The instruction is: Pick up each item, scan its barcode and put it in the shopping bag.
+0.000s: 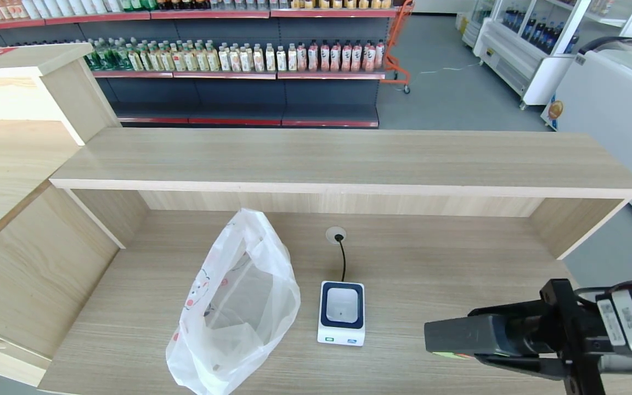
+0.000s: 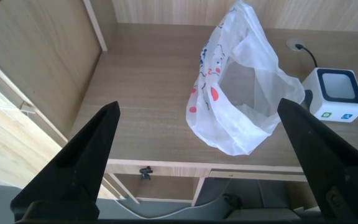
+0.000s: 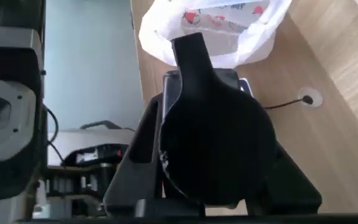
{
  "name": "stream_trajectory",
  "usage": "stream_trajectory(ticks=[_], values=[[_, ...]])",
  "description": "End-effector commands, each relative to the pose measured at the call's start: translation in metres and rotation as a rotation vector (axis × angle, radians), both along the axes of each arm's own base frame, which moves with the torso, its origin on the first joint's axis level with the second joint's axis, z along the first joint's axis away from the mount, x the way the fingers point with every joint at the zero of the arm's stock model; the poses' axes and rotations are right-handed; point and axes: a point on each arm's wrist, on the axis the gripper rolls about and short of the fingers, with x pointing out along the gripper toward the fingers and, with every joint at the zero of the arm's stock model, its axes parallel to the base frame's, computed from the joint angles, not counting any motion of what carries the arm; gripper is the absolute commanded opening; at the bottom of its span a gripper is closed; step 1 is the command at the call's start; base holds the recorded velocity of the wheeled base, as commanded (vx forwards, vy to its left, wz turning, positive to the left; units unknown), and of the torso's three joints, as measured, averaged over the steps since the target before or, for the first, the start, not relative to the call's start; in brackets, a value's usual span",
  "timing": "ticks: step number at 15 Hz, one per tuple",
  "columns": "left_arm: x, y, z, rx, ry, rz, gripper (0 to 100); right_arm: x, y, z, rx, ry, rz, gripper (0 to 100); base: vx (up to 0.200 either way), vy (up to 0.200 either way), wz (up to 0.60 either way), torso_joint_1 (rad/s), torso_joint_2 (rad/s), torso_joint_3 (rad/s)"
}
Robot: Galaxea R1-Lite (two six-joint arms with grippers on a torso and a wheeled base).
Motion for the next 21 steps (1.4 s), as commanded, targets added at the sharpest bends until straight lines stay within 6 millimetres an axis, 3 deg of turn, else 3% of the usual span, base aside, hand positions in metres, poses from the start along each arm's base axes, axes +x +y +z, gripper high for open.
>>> stream_trajectory(ticks=[1, 4, 7, 10, 14, 21], values=[[0.0, 0.0, 0.0, -0.001, -0.001, 0.0, 100, 0.006, -0.012, 0.014, 0.141, 0.292, -0.182, 0, 0.0, 0.0, 0.0, 0.0, 0.0, 0.0], [0.0, 0.0, 0.0, -0.001, -0.001, 0.0, 100, 0.035, -0.008, 0.003, 0.244, 0.686, -0.425, 0, 0.0, 0.0, 0.0, 0.0, 0.0, 0.0], [0.0, 0.0, 0.0, -0.001, -0.001, 0.0, 100, 0.069, -0.002, -0.027, 0.219, 0.819, -0.5, 0, 0.0, 0.0, 0.0, 0.0, 0.0, 0.0], [0.0, 0.0, 0.0, -0.001, -0.001, 0.0, 100, 0.09, 0.014, -0.045, 0.221, 0.879, -0.541, 0, 0.0, 0.0, 0.0, 0.0, 0.0, 0.0], [0.0, 0.0, 0.0, -0.001, -0.001, 0.0, 100, 0.113, 0.061, -0.066, 0.29, 0.915, -0.65, 0, 0.0, 0.0, 0.0, 0.0, 0.0, 0.0], [0.0, 0.0, 0.0, -0.001, -0.001, 0.0, 100, 0.125, 0.094, -0.078, 0.265, 0.95, -0.608, 0, 0.0, 0.0, 0.0, 0.0, 0.0, 0.0]])
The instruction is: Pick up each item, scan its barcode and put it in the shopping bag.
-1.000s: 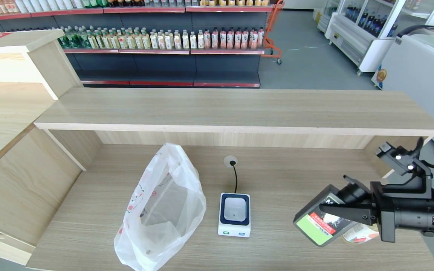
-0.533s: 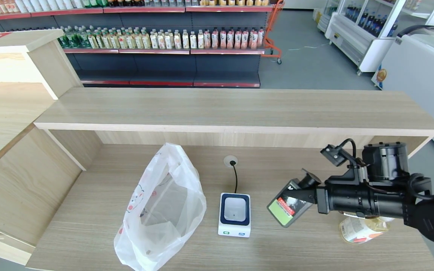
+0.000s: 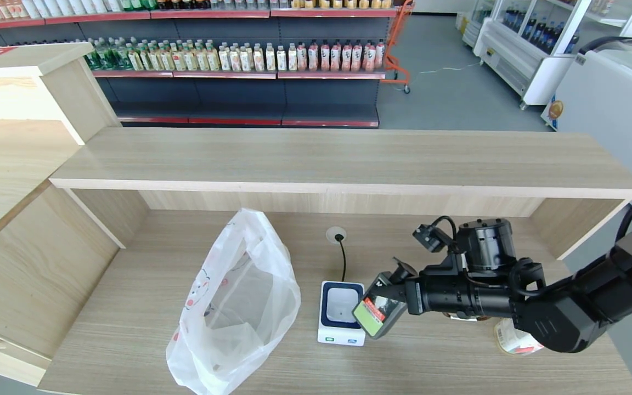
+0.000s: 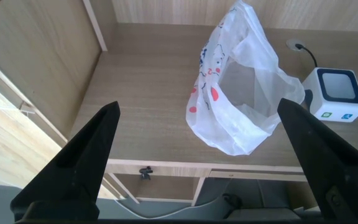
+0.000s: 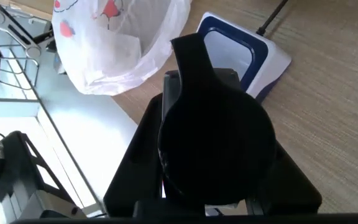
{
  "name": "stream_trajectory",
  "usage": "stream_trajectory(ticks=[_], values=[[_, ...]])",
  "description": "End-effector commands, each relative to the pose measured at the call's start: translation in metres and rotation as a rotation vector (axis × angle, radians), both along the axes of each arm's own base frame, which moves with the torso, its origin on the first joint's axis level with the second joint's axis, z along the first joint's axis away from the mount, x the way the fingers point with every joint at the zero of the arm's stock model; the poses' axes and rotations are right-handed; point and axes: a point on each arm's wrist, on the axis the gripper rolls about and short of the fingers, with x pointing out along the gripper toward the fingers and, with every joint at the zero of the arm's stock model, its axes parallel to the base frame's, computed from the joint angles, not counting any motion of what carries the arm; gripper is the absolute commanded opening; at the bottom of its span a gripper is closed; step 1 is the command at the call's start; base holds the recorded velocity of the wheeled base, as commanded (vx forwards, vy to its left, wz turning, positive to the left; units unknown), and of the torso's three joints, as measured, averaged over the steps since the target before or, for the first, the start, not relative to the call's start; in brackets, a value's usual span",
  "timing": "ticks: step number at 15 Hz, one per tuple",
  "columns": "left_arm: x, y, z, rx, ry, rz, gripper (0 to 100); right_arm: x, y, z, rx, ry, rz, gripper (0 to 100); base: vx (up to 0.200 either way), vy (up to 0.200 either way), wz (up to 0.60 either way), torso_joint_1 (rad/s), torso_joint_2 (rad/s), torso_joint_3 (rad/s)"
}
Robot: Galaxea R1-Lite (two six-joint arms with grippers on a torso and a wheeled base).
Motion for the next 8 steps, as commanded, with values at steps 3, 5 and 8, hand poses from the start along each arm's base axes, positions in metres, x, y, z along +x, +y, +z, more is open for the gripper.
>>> stream_trajectory(ticks=[3, 5, 8], values=[[0.0, 0.0, 0.0, -0.001, -0.001, 0.0, 100, 0.005, 0.012, -0.018, -0.023, 0.008, 0.0, 0, 0.0, 0.0, 0.0, 0.0, 0.0, 0.0], [0.0, 0.0, 0.0, -0.001, -0.001, 0.0, 100, 0.008, 0.017, -0.025, -0.026, -0.004, -0.002, 0, 0.0, 0.0, 0.0, 0.0, 0.0, 0.0], [0.0, 0.0, 0.0, -0.001, -0.001, 0.0, 100, 0.014, 0.023, -0.029, -0.026, -0.008, 0.005, 0, 0.0, 0.0, 0.0, 0.0, 0.0, 0.0]])
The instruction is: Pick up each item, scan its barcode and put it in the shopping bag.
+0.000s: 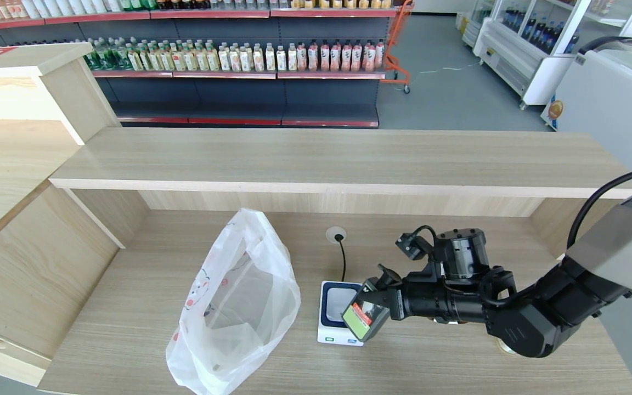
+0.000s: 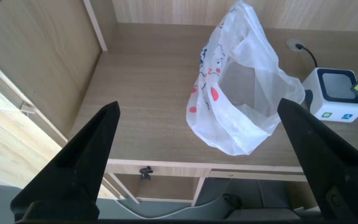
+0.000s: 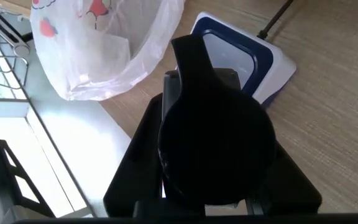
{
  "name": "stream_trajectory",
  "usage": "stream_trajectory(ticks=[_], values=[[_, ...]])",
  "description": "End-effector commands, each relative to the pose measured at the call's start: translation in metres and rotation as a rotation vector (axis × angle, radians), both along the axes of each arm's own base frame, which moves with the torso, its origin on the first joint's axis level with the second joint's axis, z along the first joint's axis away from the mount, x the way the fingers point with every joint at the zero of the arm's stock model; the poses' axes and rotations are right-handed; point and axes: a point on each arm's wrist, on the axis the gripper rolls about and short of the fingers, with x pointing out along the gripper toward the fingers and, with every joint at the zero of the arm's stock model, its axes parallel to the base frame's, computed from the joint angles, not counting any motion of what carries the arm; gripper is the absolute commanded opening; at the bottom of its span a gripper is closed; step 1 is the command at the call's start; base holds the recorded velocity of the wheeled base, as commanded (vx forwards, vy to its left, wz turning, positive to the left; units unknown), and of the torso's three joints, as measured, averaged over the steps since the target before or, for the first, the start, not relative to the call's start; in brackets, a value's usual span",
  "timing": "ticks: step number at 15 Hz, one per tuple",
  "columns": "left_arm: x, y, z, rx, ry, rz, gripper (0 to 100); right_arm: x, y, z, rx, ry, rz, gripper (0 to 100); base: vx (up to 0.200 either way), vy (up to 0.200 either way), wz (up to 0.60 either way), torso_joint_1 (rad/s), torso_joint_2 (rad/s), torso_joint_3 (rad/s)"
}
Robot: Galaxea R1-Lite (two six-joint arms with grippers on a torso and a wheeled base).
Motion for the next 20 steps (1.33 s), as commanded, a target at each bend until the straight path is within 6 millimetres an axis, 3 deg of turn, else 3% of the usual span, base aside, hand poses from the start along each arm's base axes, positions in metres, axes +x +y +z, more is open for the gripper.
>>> stream_trajectory(ticks=[1, 8, 13, 16, 17, 20], values=[[0.0, 0.0, 0.0, 0.0, -0.001, 0.0, 100, 0.004, 0.005, -0.006, -0.004, 0.009, 0.008, 0, 0.0, 0.0, 0.0, 0.0, 0.0, 0.0], [0.0, 0.0, 0.0, 0.0, -0.001, 0.0, 100, 0.02, 0.028, -0.02, -0.02, -0.014, 0.005, 0, 0.0, 0.0, 0.0, 0.0, 0.0, 0.0], [0.0, 0.0, 0.0, 0.0, -0.001, 0.0, 100, 0.022, 0.03, -0.017, -0.011, -0.032, 0.0, 0, 0.0, 0.0, 0.0, 0.0, 0.0, 0.0], [0.0, 0.0, 0.0, 0.0, -0.001, 0.0, 100, 0.016, 0.027, 0.017, 0.061, -0.066, -0.015, 0, 0.0, 0.0, 0.0, 0.0, 0.0, 0.0], [0.0, 0.0, 0.0, 0.0, -0.001, 0.0, 100, 0.007, 0.019, 0.051, 0.146, -0.081, -0.051, 0, 0.0, 0.0, 0.0, 0.0, 0.0, 0.0], [0.0, 0.0, 0.0, 0.0, -0.001, 0.0, 100, -0.023, -0.009, 0.101, 0.194, -0.202, -0.073, 0, 0.0, 0.0, 0.0, 0.0, 0.0, 0.0]])
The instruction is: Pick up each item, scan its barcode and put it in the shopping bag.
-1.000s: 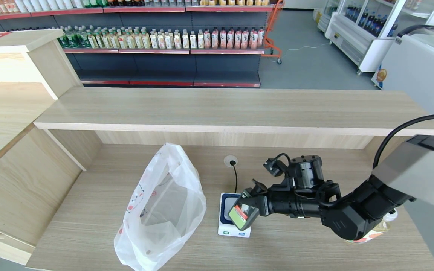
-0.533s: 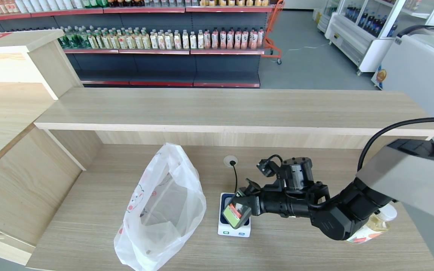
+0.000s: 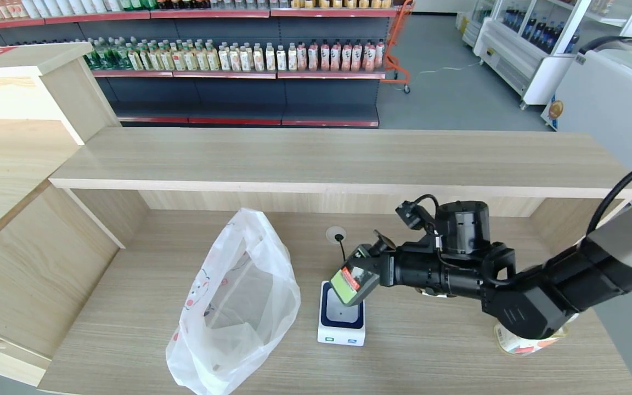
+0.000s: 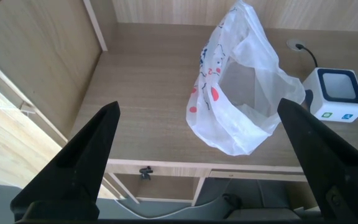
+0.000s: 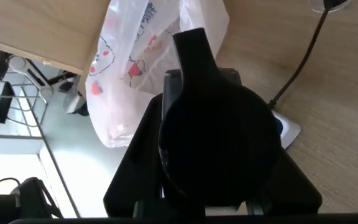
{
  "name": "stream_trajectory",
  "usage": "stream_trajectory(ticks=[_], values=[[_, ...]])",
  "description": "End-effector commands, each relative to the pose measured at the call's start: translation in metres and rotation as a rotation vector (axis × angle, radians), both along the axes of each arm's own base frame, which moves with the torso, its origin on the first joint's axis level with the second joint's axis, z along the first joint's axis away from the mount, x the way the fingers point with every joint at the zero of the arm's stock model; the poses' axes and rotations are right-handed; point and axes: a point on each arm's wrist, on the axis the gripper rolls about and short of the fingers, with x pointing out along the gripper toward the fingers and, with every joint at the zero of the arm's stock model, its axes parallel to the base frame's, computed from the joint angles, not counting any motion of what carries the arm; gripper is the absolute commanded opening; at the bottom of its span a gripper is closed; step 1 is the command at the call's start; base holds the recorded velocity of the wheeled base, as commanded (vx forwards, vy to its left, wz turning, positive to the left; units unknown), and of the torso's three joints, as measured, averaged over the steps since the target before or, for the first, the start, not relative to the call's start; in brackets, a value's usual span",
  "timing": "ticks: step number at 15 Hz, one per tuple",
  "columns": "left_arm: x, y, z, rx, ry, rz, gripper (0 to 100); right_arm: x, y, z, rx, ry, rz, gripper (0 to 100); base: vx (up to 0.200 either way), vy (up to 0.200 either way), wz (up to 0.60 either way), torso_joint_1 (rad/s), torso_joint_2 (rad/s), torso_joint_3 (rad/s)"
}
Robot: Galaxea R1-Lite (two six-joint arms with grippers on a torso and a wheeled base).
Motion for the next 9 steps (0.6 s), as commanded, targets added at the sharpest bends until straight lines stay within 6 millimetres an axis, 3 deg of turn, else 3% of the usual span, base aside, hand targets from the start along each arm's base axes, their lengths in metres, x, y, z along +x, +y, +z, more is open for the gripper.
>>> stream_trajectory(ticks=[1, 4, 9], values=[[0.0, 0.0, 0.0, -0.001, -0.001, 0.0, 100, -0.043, -0.031, 0.061, 0.044, -0.178, -0.009, 0, 0.0, 0.0, 0.0, 0.0, 0.0, 0.0], [0.0, 0.0, 0.0, -0.001, -0.001, 0.0, 100, -0.068, -0.05, 0.053, -0.075, -0.265, 0.02, 0, 0.0, 0.0, 0.0, 0.0, 0.0, 0.0], [0.0, 0.0, 0.0, 0.002, -0.001, 0.0, 100, -0.083, -0.068, 0.037, -0.131, -0.342, 0.006, 0, 0.0, 0.0, 0.0, 0.0, 0.0, 0.0]])
